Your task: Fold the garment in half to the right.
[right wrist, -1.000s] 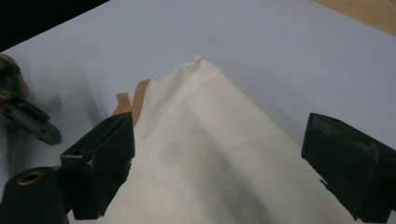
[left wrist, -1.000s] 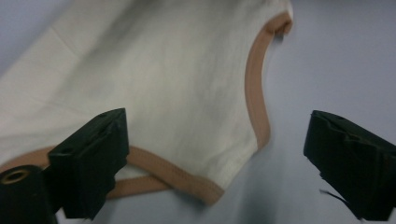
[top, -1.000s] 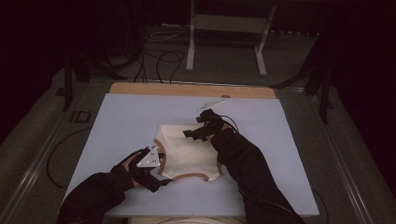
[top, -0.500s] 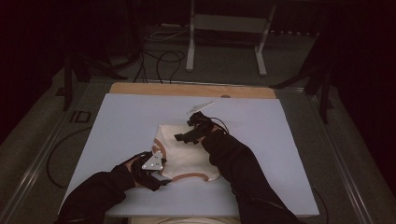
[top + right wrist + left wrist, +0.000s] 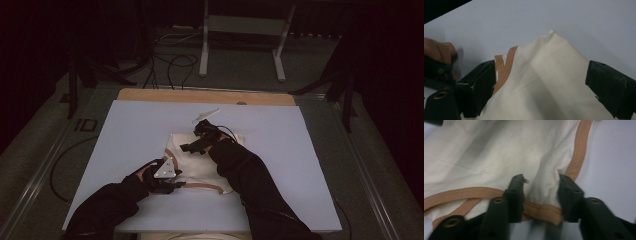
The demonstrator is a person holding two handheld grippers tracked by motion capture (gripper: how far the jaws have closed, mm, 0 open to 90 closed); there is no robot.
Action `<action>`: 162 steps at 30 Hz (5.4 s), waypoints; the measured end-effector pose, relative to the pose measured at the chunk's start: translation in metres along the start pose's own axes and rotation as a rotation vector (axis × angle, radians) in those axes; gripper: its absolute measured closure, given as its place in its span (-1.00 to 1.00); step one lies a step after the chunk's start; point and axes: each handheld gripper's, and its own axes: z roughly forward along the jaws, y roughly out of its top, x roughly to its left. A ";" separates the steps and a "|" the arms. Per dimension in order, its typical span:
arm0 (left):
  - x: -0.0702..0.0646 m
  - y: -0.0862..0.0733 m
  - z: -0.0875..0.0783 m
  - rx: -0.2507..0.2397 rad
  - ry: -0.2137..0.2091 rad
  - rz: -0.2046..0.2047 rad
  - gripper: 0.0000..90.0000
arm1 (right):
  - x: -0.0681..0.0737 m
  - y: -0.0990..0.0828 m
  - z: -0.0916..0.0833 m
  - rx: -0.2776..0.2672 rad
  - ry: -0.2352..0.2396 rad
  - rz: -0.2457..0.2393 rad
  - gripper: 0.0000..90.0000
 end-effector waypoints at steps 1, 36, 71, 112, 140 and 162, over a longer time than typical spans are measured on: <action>0.000 0.000 0.000 0.000 -0.002 -0.004 0.45 | -0.001 0.001 0.002 0.001 0.005 -0.002 -0.78; 0.002 0.004 0.003 0.011 0.006 -0.010 0.90 | -0.001 0.040 0.084 0.095 -0.135 -0.003 0.14; -0.001 0.012 -0.001 -0.002 0.022 -0.022 0.93 | 0.014 0.045 0.067 0.105 -0.217 -0.148 0.97; -0.005 0.053 -0.016 0.011 0.004 0.105 0.93 | 0.004 0.042 -0.006 -0.016 -0.227 -0.105 0.97; -0.015 0.102 0.017 0.038 -0.065 0.204 0.92 | -0.026 0.006 -0.064 -0.091 -0.271 -0.022 0.97; -0.021 0.130 0.050 0.087 -0.139 0.231 0.92 | -0.048 -0.032 -0.088 -0.103 -0.300 0.032 0.96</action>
